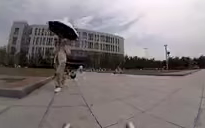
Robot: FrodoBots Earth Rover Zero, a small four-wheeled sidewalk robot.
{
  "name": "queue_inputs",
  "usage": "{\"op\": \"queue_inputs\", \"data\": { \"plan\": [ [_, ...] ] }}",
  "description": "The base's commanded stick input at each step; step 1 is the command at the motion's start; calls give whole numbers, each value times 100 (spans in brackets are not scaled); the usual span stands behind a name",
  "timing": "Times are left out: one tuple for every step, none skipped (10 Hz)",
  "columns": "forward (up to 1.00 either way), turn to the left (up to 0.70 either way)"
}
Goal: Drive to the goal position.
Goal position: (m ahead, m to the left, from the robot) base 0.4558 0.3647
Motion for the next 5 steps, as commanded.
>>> {"op": "queue_inputs", "data": {
  "plan": [
    [45,2],
    [45,0],
    [45,0],
    [45,0],
    [45,0]
  ]
}}
